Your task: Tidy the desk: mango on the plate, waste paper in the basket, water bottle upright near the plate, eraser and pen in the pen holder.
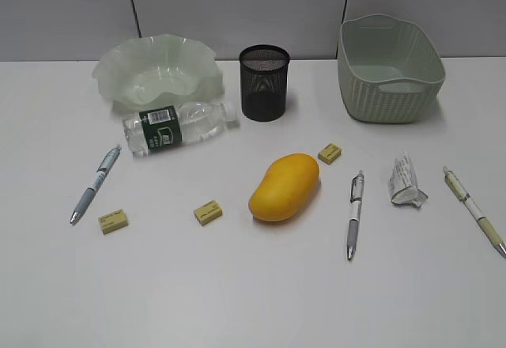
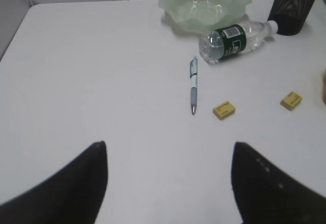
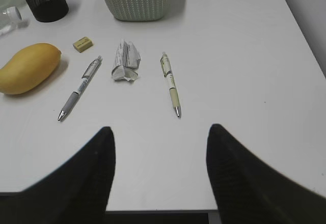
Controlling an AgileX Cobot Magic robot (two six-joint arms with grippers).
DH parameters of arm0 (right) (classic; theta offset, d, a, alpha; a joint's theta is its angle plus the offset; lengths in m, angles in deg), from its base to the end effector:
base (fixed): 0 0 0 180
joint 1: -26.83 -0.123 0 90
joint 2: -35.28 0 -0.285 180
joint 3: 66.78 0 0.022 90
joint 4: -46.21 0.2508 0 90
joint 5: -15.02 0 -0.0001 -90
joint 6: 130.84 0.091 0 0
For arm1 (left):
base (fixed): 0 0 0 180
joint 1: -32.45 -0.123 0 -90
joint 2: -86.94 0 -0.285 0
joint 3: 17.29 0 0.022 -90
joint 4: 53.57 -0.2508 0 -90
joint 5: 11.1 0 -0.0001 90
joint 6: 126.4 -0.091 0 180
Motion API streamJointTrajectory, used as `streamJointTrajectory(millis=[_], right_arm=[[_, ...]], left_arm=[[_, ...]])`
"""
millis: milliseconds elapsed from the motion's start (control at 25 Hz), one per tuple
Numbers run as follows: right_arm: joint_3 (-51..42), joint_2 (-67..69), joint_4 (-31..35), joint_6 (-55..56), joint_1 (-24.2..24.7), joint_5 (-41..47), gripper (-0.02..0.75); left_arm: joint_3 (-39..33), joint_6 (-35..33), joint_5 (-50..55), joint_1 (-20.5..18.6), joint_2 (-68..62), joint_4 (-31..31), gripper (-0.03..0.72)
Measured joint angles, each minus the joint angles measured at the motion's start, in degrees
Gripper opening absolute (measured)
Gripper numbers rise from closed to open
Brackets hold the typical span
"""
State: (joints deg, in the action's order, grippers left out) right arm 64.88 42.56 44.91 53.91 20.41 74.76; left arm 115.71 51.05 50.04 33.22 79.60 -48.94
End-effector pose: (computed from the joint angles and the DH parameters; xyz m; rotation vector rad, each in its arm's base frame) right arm -0.0057 -0.0024 0.2798 -0.0284 2.0143 0.0971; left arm -0.0098 -0.0063 0.2845 0.0640 2.0127 -0.0763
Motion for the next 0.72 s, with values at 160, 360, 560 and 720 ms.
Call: streamJointTrajectory(millis=[160,360,560,720], right_arm=[[0.0,0.0,0.0,0.0,0.0,0.0,0.459],[0.0,0.0,0.0,0.0,0.0,0.0,0.459],[0.0,0.0,0.0,0.0,0.0,0.0,0.459],[0.0,0.0,0.0,0.0,0.0,0.0,0.459]], left_arm=[[0.0,0.0,0.0,0.0,0.0,0.0,0.571],[0.0,0.0,0.0,0.0,0.0,0.0,0.571],[0.0,0.0,0.0,0.0,0.0,0.0,0.571],[0.0,0.0,0.0,0.0,0.0,0.0,0.571]])
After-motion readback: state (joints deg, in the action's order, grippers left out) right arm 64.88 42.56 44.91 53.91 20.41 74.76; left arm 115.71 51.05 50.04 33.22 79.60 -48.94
